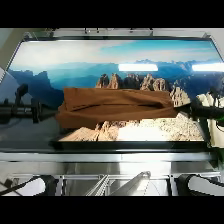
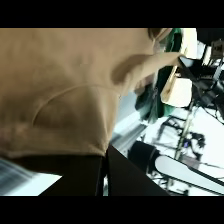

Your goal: Fold the shirts.

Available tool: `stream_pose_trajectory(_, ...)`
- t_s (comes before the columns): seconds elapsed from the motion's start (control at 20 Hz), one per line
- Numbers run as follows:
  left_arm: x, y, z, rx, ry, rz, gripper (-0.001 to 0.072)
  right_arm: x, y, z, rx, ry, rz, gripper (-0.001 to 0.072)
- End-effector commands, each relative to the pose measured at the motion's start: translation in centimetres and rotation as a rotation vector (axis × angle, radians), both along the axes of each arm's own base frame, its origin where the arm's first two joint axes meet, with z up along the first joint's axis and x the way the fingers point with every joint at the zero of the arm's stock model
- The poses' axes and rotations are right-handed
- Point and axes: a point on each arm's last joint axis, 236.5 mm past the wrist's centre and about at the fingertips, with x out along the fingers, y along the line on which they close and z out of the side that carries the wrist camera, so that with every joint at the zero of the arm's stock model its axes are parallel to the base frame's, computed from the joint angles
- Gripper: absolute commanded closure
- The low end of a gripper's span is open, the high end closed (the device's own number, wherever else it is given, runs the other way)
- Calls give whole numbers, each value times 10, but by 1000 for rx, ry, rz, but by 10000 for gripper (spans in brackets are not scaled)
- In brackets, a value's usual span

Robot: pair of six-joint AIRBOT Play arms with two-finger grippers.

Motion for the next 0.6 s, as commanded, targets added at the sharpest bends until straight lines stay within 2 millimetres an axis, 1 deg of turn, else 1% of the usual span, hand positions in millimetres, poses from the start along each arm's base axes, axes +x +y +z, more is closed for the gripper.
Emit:
stream_pose_trajectory(0.0,67,-1,6,33,-48,-24,677,59,-5,4,-41,-85,-70,693)
stream_pose_trajectory(0.05,87,0,7,41,-60,-31,677,71,-10,6,-40,-95,-78,693)
stream_pose_trajectory(0.15,120,0,2,45,-55,-45,677,90,-15,-1,-38,-93,-73,693)
stream_pose_trajectory(0.25,144,-4,-17,48,-39,-65,676,103,-17,-17,-45,-78,-74,693)
stream_pose_trajectory(0.3,151,-8,-30,41,-23,-82,677,108,-17,-26,-52,-69,-75,693)
stream_pose_trajectory(0.4,156,-16,-57,22,27,-116,687,111,-15,-45,-61,-49,-69,693)
stream_pose_trajectory(0.5,160,-20,-79,8,63,-132,694,109,-8,-61,-64,-29,-44,693)
stream_pose_trajectory(0.55,164,-19,-86,6,73,-130,694,107,-6,-66,-64,-21,-36,693)
